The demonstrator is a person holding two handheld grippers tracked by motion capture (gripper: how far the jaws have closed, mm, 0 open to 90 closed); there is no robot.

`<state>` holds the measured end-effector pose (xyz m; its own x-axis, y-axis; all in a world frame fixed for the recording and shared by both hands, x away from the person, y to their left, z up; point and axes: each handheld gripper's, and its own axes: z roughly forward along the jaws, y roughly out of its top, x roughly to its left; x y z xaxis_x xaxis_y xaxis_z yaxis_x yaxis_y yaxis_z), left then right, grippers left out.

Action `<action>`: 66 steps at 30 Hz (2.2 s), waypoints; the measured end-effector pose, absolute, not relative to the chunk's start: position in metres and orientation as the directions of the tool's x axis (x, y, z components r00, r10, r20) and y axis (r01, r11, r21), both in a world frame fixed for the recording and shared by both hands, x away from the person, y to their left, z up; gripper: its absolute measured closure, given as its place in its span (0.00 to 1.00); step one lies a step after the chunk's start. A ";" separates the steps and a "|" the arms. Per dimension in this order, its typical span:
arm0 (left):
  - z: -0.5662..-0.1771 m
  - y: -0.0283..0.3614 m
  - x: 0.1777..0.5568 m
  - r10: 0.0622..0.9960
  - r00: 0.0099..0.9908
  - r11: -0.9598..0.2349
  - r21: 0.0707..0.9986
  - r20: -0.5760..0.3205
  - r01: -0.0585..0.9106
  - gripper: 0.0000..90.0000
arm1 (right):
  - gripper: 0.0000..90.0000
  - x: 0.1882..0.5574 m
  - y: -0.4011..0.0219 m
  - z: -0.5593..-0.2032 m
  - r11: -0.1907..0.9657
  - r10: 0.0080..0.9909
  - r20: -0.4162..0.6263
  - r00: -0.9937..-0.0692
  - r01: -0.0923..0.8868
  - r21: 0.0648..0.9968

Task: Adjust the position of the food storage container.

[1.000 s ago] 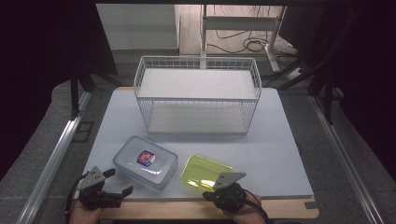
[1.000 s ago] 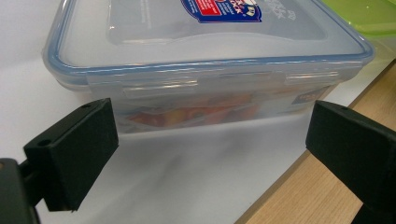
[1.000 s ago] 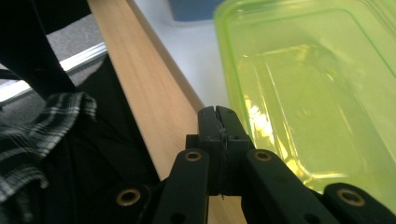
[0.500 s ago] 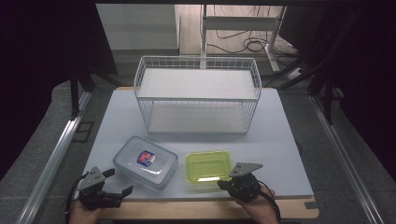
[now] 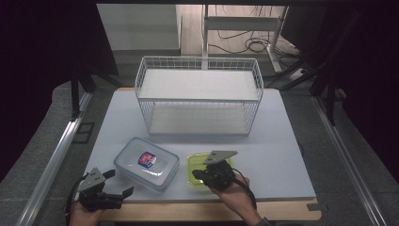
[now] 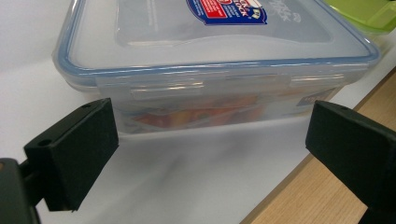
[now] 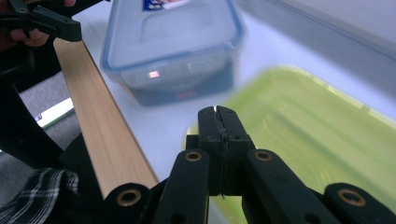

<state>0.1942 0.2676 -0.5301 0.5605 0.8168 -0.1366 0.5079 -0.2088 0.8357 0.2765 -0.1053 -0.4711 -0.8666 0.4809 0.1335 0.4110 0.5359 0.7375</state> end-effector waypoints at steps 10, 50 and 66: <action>-0.530 0.267 0.194 0.815 0.563 -0.215 0.833 -0.134 0.510 0.03 | 1.00 0.286 -0.065 -0.491 0.609 0.456 0.083 -0.886 0.379 0.697; -0.531 0.267 0.196 0.814 0.555 -0.189 0.827 -0.170 0.530 0.03 | 1.00 0.323 -0.184 -0.486 0.486 0.714 0.050 -0.698 0.546 0.683; -0.531 0.265 0.196 0.791 0.572 -0.171 0.818 -0.220 0.550 0.05 | 1.00 0.343 -0.245 -0.478 0.350 0.816 0.083 -0.572 0.602 0.718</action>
